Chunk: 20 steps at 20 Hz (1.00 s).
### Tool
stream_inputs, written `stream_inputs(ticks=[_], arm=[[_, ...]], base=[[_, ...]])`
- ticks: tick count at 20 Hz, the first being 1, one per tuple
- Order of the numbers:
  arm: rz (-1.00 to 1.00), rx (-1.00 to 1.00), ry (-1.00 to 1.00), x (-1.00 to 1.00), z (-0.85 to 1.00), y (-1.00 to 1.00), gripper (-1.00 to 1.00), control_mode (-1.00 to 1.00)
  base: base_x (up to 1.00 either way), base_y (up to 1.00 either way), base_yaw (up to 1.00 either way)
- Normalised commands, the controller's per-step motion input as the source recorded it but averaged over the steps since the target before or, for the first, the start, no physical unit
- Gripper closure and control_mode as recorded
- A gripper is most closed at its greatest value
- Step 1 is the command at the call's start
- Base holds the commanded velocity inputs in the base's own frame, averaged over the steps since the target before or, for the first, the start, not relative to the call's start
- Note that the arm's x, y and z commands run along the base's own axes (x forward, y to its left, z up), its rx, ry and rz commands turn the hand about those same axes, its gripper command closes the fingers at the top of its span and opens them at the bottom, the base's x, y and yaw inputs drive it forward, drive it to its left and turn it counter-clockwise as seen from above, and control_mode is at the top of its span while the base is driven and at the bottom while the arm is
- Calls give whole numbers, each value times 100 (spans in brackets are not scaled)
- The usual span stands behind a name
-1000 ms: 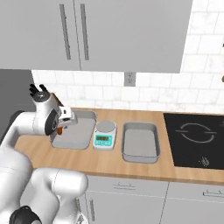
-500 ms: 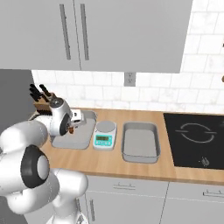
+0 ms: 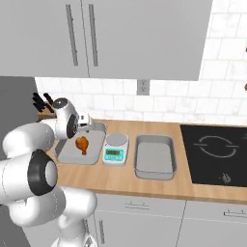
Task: Place one bell pepper and one chicken drumstick in each tupperware on the nearby counter, to pack two identical lunches.
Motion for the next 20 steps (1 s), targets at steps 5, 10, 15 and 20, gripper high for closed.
stream_inputs(ticks=[5,10,15,20], arm=[[-2,5,-10,-100,68,-2,-100,-100],[-8,15,-10,-100,97,-35,-100,-100],[-6,15,-21,-100,65,-55,-100,-100],[-5,1,-20,-80,0,-36,-100,100]], base=[[0,0,0],[0,0,0],[0,0,0],[-20,-8,0]])
